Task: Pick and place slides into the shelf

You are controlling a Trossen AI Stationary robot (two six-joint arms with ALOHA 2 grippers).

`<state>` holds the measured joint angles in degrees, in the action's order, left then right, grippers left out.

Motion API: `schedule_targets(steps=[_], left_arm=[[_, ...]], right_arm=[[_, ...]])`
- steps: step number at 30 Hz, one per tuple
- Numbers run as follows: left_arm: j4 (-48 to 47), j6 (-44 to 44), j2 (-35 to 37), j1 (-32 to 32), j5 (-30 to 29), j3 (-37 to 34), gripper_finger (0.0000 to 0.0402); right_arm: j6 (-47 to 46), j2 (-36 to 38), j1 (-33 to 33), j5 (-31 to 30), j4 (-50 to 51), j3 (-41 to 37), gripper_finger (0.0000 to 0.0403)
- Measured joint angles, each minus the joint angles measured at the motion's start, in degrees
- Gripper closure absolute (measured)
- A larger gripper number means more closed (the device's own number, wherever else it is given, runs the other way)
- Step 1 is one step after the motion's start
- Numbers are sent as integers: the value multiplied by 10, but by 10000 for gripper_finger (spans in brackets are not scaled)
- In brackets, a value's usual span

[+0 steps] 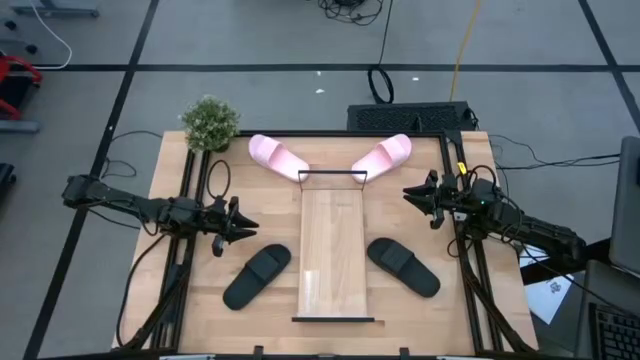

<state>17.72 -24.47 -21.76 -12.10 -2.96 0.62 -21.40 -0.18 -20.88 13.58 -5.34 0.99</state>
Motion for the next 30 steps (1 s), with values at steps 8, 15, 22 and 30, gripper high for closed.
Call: schedule_targets(steps=[8,15,22,30], left_arm=[[0,0,0,0,0,0,286],[0,0,0,0,0,0,286],[0,0,0,0,0,0,286],[0,0,0,0,0,0,286]], right_arm=[[0,0,0,0,0,0,303],[0,0,0,0,0,0,303],[0,0,0,0,0,0,303],[-13,0,0,0,-6,0,303]])
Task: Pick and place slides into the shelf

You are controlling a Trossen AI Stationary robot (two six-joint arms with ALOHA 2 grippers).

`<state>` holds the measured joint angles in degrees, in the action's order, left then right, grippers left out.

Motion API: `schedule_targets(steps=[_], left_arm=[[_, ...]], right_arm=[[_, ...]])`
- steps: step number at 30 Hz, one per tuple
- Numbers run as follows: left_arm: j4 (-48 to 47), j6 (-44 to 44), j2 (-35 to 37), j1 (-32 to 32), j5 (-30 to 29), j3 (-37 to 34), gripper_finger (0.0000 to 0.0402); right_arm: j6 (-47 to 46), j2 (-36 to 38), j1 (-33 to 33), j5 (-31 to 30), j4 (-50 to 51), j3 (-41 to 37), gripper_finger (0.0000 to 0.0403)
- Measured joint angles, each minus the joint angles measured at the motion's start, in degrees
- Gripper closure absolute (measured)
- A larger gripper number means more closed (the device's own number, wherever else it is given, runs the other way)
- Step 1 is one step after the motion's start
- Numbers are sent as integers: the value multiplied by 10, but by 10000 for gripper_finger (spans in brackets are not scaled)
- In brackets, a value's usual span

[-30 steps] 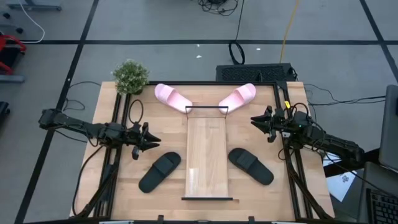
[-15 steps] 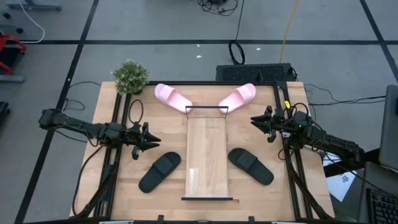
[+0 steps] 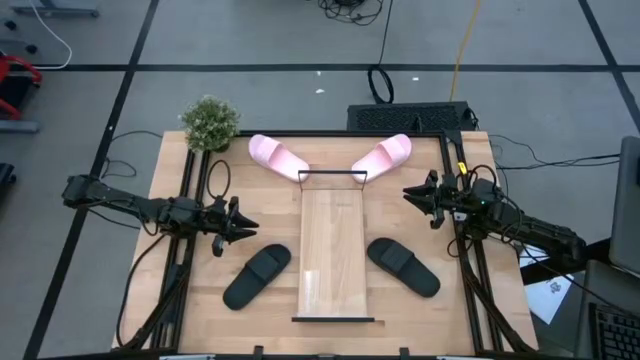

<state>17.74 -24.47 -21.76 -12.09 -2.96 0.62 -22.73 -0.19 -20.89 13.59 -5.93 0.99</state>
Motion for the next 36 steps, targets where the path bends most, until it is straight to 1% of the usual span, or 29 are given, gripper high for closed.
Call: schedule_targets(steps=[2,4,7,10,11,13,16,17,19,21,23,25,28,30,33,36], left_arm=[[0,0,0,0,0,0,286],[0,0,0,0,0,0,286],[0,0,0,0,0,0,286],[0,0,0,0,0,0,286],[0,0,0,0,0,0,286],[0,0,0,0,0,0,286],[0,0,0,0,-1,0,286],[0,0,0,0,-1,0,286],[8,0,0,0,-11,0,286],[38,0,0,0,-34,0,286],[94,0,0,0,-59,0,286],[177,0,0,0,-92,0,286],[322,1,1,0,-139,0,286],[406,3,1,0,-154,0,286],[482,17,0,0,-156,0,286],[501,52,0,0,-153,10,286]], right_arm=[[-49,0,0,3,-8,0,303],[-127,0,0,23,-20,0,303],[-223,0,0,43,-73,0,303],[-250,0,0,42,-172,0,303],[-245,0,0,32,-213,0,303],[-236,0,0,-15,-296,0,303],[-223,0,0,-133,-437,-1,303],[-209,0,0,-161,-481,-1,303],[-177,0,0,-181,-571,-1,303],[-152,0,0,-172,-630,6,303],[-127,0,0,-142,-639,22,303],[-92,-4,0,-118,-614,38,303],[-48,-20,0,-105,-577,82,303],[-17,-39,0,-96,-532,108,303],[31,-82,0,-78,-469,150,303],[82,-128,0,-60,-427,193,303]])
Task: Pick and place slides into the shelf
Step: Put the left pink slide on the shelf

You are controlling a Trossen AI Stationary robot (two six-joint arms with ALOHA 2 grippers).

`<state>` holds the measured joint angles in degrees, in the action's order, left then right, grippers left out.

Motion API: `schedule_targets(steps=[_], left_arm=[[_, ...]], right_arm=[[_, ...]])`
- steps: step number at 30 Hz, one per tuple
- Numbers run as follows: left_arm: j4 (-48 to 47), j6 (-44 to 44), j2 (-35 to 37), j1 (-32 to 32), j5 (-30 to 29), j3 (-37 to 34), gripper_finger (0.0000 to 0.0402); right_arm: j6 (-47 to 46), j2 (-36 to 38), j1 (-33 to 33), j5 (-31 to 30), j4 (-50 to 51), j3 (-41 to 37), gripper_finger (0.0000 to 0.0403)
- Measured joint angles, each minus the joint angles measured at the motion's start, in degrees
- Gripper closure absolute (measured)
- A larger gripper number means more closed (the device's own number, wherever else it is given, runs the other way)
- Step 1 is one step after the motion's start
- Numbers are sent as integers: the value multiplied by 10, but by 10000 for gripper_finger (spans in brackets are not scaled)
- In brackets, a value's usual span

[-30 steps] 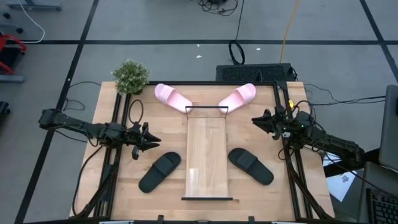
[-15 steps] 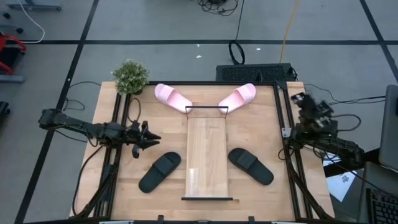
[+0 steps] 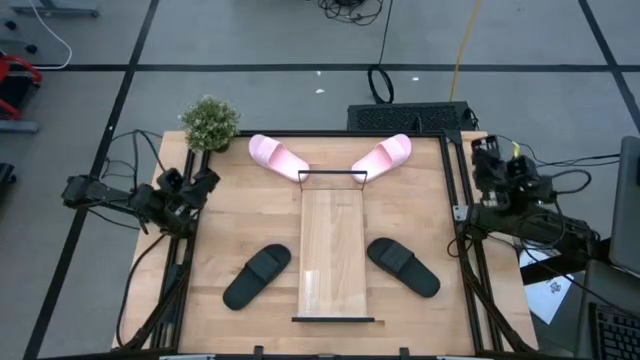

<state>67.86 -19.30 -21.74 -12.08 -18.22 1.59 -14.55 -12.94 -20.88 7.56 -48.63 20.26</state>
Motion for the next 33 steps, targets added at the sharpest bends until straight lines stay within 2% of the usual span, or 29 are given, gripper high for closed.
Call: schedule_targets(steps=[7,10,12,14,18,21,23,26,33], left_arm=[[-10,72,0,0,-2,66,286],[-75,133,1,0,-5,123,286],[-192,162,0,0,-30,174,286],[-370,162,-1,0,-80,241,286],[-761,44,-34,0,-203,382,286],[-919,-55,-71,0,-245,448,286],[-960,-83,-94,0,-249,469,286],[-966,-89,-123,0,-242,473,286],[-967,-94,-184,0,-238,473,286]], right_arm=[[122,-118,0,-1,124,97,303],[165,-167,0,-22,226,141,303],[189,-193,0,-54,297,172,303],[210,-219,0,-96,367,198,303],[249,-258,0,-192,478,224,303],[276,-273,0,-260,524,225,303],[295,-280,0,-305,553,226,303],[322,-290,0,-348,585,226,303],[326,-304,0,-329,588,226,303]])
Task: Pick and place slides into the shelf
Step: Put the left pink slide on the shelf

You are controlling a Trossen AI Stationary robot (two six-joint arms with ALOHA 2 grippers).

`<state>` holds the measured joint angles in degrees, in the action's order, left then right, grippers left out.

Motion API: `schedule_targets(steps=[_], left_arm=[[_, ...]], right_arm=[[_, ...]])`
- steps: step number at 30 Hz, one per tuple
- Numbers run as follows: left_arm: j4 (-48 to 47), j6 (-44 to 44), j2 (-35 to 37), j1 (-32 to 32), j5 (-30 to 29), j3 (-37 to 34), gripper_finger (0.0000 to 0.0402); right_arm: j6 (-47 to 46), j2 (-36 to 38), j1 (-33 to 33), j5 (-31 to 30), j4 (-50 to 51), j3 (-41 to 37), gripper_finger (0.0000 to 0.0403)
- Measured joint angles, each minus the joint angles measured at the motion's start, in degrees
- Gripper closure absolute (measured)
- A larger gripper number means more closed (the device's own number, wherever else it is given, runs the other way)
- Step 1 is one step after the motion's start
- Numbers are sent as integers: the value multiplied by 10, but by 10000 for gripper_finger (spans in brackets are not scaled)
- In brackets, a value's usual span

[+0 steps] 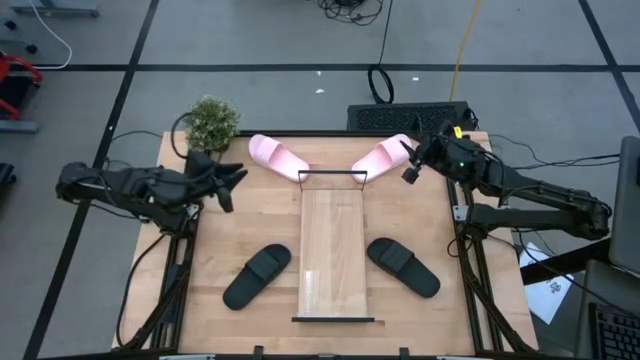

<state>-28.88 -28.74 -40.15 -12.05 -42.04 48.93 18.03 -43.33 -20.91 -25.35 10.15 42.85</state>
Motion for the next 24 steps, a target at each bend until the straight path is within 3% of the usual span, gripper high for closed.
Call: schedule_targets(steps=[7,16,24], left_arm=[[0,-14,-47,0,0,0,286],[6,-92,-110,3,16,0,286],[2,-220,-121,85,5,0,286]], right_arm=[[-87,0,0,-2,0,0,303],[-94,0,0,-2,0,0,303],[-94,0,0,-1,0,0,303]])
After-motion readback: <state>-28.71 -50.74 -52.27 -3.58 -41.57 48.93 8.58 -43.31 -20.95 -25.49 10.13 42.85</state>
